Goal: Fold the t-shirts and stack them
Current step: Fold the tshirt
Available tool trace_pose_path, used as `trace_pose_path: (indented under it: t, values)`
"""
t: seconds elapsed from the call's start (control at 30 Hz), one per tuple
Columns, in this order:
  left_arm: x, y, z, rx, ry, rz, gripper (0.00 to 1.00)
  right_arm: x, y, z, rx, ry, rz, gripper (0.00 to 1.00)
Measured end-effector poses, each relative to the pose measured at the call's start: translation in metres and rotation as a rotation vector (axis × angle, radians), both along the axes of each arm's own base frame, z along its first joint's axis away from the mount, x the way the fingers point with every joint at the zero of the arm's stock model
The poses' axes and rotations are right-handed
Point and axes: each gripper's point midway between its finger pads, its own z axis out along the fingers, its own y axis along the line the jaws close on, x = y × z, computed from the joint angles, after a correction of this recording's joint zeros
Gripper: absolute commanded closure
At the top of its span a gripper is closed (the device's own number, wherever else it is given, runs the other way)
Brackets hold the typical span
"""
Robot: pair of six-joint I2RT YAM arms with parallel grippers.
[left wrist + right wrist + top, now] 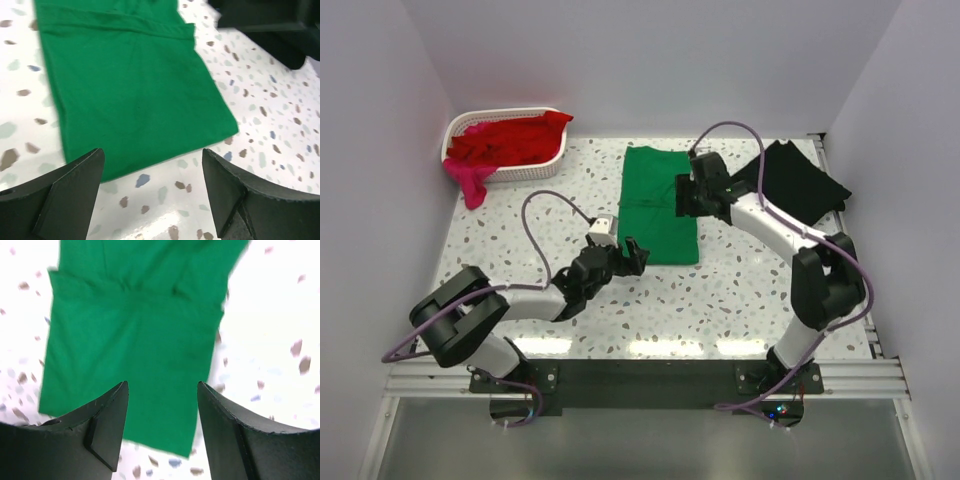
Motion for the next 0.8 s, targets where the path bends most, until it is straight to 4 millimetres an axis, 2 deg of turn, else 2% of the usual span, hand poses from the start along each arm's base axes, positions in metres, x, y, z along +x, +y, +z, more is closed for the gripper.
trace_pose_path:
  t: [0.1, 0.17, 0.27, 0.37, 0.5, 0.8]
  values:
    - [0.000, 0.016, 0.000, 0.049, 0.012, 0.057, 0.21, -0.030, -0.010, -0.020, -0.010, 0.044, -0.004, 0.40]
    - [0.000, 0.026, -0.003, 0.091, 0.023, 0.091, 0.25, -0.058, -0.017, -0.044, -0.030, 0.104, -0.002, 0.42]
    - [-0.003, 0.037, -0.008, 0.131, 0.042, 0.118, 0.27, -0.088, -0.023, -0.069, -0.051, 0.172, 0.002, 0.45]
    - [-0.005, 0.044, -0.014, 0.161, 0.065, 0.130, 0.29, -0.108, -0.026, -0.080, -0.053, 0.202, 0.002, 0.49]
    - [-0.004, 0.051, -0.022, 0.180, 0.093, 0.137, 0.32, -0.114, -0.027, -0.082, -0.042, 0.202, -0.011, 0.53]
    - [-0.003, 0.058, -0.041, 0.204, 0.150, 0.127, 0.32, -0.105, -0.026, -0.080, -0.030, 0.166, -0.038, 0.59]
